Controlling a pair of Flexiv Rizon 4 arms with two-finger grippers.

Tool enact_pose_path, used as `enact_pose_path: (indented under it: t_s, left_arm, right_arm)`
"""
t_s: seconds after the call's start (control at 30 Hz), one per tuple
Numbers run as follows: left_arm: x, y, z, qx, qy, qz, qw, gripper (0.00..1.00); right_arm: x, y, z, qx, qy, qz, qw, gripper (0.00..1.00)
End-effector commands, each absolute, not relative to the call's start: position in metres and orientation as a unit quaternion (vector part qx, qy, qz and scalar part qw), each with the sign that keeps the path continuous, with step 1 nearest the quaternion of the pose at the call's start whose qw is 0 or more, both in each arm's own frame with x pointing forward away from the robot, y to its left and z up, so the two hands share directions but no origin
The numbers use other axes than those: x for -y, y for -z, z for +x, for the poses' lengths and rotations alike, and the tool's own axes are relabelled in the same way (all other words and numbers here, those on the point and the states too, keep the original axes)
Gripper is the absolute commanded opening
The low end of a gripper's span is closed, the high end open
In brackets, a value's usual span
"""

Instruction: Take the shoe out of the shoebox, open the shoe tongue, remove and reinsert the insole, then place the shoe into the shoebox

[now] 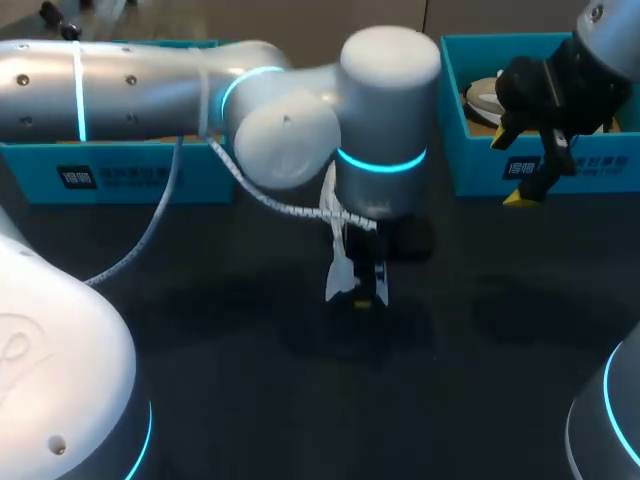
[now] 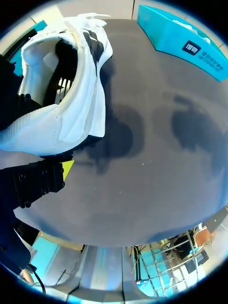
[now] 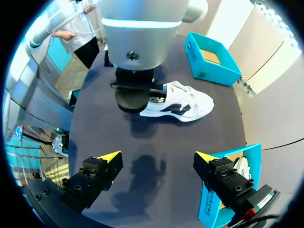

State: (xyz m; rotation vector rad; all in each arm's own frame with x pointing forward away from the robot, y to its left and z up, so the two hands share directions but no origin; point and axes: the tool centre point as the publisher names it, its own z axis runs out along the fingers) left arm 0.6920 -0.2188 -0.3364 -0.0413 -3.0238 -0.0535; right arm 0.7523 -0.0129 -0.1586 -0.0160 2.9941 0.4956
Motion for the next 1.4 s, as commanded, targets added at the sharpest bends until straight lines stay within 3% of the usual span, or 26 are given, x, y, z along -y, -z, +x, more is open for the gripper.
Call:
enact_pose_path:
  t_s: [0.03,0.83,1.4]
  left_arm:
    - [0.206,0.31,0.695,0.998,0.009,-0.018,0.055,0.0]
    - [0.181,0.2,0.701,0.994,-0.009,-0.101,0.04,0.0]
    - [0.144,0.177,0.715,0.986,-0.04,-0.164,0.012,0.0]
  right_arm:
    - [0.012,0.159,0.753,-0.985,-0.162,-0.005,0.053,1.0]
    - [0.012,0.159,0.753,-0.985,-0.162,-0.005,0.053,1.0]
    - [0.012,0.159,0.753,-0.985,-0.162,-0.005,0.053,1.0]
